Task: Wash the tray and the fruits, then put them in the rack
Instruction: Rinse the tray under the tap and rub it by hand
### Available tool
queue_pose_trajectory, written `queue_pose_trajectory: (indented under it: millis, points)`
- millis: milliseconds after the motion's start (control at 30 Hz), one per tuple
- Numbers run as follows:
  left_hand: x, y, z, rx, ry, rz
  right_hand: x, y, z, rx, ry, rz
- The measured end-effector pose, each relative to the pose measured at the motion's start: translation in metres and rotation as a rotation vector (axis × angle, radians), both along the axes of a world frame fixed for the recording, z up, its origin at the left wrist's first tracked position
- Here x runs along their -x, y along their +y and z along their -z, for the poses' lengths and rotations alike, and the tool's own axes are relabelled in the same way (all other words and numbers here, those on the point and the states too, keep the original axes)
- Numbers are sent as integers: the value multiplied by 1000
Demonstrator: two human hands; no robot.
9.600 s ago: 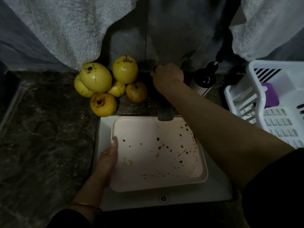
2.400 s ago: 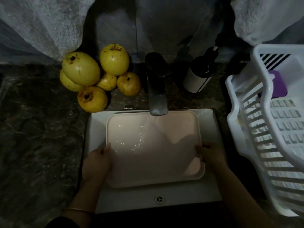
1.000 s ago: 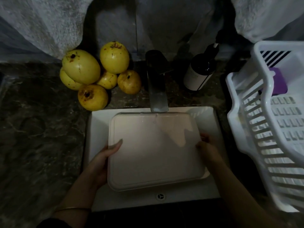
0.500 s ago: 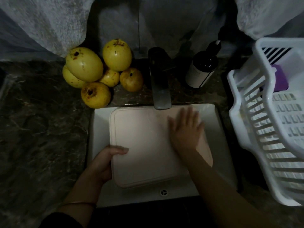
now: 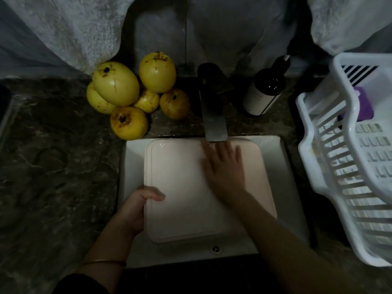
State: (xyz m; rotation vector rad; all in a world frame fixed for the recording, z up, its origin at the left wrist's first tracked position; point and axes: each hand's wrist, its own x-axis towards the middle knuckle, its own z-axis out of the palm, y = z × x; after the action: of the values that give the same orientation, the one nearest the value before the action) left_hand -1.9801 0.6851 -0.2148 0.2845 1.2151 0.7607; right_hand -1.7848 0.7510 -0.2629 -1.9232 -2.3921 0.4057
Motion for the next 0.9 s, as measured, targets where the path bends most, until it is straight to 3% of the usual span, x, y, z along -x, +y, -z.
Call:
queue_pose_trajectory:
  millis: [200,333,467,600,767,900]
  points:
    - [16,-4,9,67,6,33,-25,27,1,-162,-53,273]
    - [15,-3,8,31,10,-34,-5,44,-17,-130,-110,310]
    - [9,5,7,31,-48,43,49,30,-24,-216,115,157]
    - [1,12,5,-20,-103,109,84,19,-30,-252,80,-63]
    - [4,17,16,16,-99,-37,84,7,-22,-284,241,-595]
    - [3,23,14,-25,-163,56,79,10,-14,-326,222,-505]
